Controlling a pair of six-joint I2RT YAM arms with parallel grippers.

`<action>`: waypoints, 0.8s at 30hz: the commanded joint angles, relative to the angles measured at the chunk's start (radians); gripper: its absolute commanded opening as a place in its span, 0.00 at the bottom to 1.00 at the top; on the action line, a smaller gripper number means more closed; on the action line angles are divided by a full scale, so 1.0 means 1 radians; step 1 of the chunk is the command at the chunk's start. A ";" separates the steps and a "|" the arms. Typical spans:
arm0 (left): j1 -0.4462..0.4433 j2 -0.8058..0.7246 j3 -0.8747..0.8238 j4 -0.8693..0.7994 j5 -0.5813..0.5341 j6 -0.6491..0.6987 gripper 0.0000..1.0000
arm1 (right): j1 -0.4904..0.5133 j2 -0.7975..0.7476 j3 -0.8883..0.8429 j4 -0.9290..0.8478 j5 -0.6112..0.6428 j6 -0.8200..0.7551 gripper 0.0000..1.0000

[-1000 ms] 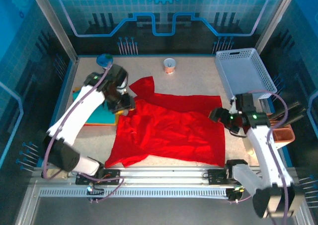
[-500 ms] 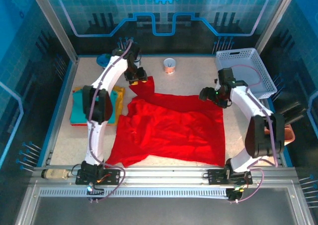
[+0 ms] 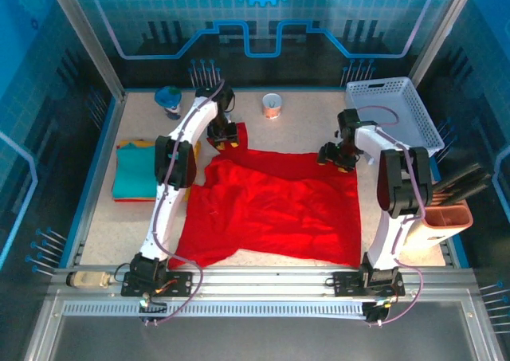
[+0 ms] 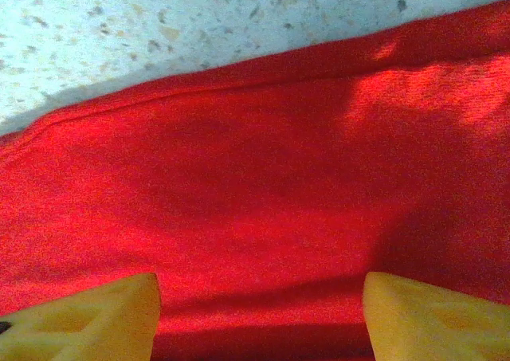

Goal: Fold and stack the t-shirts

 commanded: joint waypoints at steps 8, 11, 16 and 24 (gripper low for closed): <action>0.005 0.115 0.091 -0.001 0.028 -0.031 0.42 | -0.001 0.185 0.207 -0.083 0.028 0.002 0.67; 0.015 0.132 0.123 0.011 0.044 -0.045 0.46 | -0.003 0.262 0.321 -0.126 0.019 0.008 0.67; 0.027 0.086 0.108 0.035 0.054 -0.045 0.50 | -0.012 0.389 0.515 -0.162 0.026 0.039 0.66; 0.023 -0.116 -0.091 0.104 0.036 -0.041 0.52 | -0.057 0.566 0.836 -0.245 0.036 0.112 0.66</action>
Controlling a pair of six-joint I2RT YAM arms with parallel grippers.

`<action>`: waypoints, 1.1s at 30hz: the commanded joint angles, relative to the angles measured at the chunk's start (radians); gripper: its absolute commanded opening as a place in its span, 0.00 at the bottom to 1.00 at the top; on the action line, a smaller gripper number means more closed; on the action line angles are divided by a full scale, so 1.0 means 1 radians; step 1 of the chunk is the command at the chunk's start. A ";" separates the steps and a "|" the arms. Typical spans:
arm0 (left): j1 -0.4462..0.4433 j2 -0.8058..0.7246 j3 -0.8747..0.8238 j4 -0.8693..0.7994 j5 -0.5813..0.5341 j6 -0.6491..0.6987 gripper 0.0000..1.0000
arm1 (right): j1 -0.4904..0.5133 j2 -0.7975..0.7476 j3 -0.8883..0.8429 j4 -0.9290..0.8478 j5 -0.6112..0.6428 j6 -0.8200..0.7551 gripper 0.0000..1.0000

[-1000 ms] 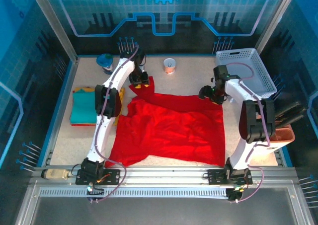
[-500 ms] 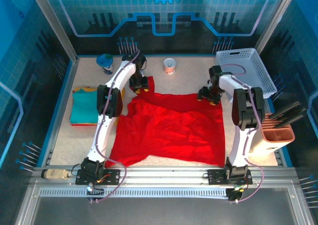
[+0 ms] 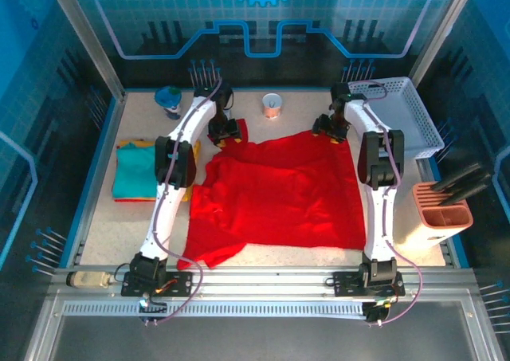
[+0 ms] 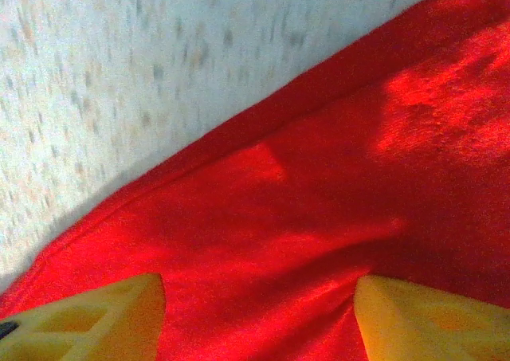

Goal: Fold and stack the t-shirts

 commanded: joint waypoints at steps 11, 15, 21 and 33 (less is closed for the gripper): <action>0.025 0.098 0.134 -0.039 0.018 -0.013 0.44 | -0.014 -0.191 -0.203 0.139 -0.069 -0.016 0.94; 0.068 0.170 0.226 -0.036 0.054 -0.040 0.41 | 0.029 -0.302 -0.283 0.124 -0.073 -0.051 0.97; 0.109 0.138 0.147 0.151 0.162 -0.135 0.48 | 0.148 -0.526 -0.531 0.191 -0.028 -0.034 0.98; 0.113 -0.137 0.070 0.457 0.227 -0.154 0.50 | 0.316 -0.567 -0.595 0.250 0.048 -0.045 0.93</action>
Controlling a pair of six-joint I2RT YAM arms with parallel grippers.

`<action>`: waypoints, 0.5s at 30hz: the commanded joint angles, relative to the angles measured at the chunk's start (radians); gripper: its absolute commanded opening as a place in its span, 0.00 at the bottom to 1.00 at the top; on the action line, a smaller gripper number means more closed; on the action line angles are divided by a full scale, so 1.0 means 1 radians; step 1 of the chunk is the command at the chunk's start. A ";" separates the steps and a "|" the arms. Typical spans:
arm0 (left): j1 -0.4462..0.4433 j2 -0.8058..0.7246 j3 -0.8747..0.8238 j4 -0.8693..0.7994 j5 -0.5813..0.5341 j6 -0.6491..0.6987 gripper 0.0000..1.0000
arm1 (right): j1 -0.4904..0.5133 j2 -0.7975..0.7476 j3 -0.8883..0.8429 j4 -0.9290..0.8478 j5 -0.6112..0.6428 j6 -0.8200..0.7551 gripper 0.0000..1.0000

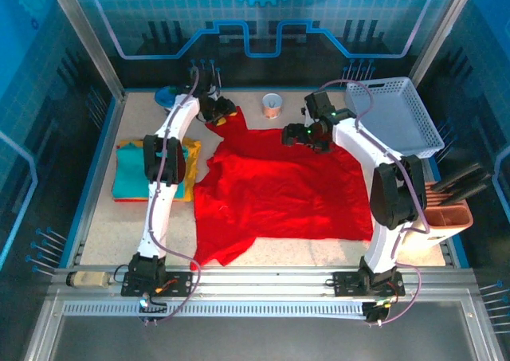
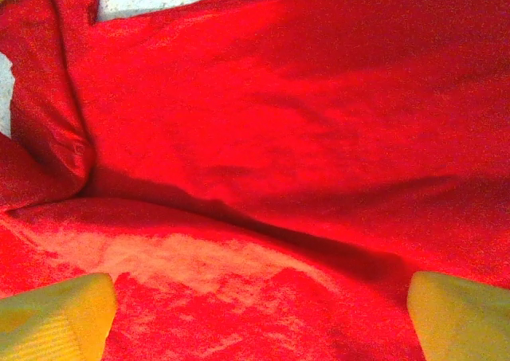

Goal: Fold and stack the t-shirts

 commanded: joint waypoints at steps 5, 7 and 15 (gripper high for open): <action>-0.009 -0.261 -0.140 -0.002 0.032 0.019 0.51 | 0.039 0.071 0.048 0.025 0.008 0.026 0.91; -0.025 -0.294 -0.231 0.005 0.035 0.023 0.51 | 0.045 0.071 0.047 0.026 0.003 0.030 0.91; -0.112 -0.316 -0.449 0.069 -0.022 0.049 0.54 | 0.049 0.007 -0.028 0.019 0.006 0.042 0.91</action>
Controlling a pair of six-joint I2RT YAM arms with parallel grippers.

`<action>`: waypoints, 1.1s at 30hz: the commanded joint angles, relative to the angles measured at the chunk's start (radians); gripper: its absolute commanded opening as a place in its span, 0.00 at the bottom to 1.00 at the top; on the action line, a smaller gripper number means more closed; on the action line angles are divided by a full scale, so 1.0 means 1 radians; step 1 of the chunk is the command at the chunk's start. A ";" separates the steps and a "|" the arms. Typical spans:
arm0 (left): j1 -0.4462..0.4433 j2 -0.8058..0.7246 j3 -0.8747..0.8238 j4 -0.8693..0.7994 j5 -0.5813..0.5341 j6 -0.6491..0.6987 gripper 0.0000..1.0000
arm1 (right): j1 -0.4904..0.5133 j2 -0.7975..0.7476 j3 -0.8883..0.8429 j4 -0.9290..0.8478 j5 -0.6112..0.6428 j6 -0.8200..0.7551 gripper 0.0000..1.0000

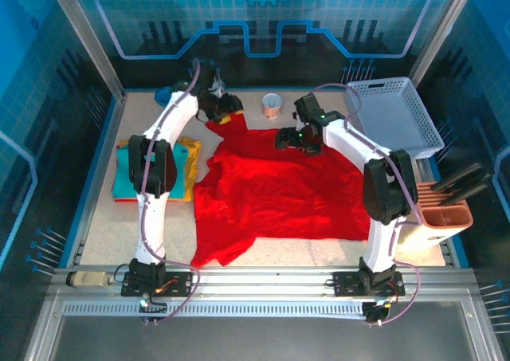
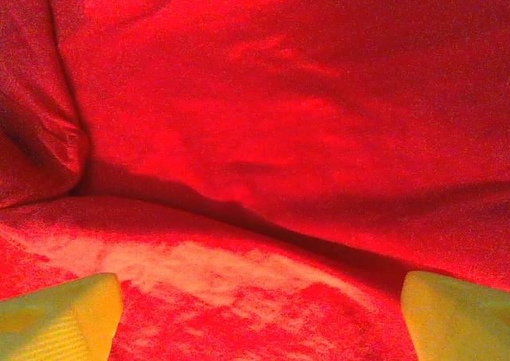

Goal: Fold and stack the t-shirts

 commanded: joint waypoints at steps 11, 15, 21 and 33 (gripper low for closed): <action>-0.074 0.161 0.012 -0.045 -0.187 0.042 0.54 | 0.001 -0.176 -0.202 -0.001 0.007 0.012 0.91; -0.063 0.295 0.212 -0.183 -0.219 0.063 0.54 | -0.001 -0.224 -0.250 -0.016 0.009 0.017 0.91; -0.047 0.435 0.443 -0.267 -0.248 0.063 0.54 | -0.010 -0.295 -0.282 -0.050 0.038 0.005 0.91; 0.013 0.434 0.541 -0.015 -0.200 0.071 0.66 | -0.011 -0.429 -0.405 -0.049 0.058 0.035 0.96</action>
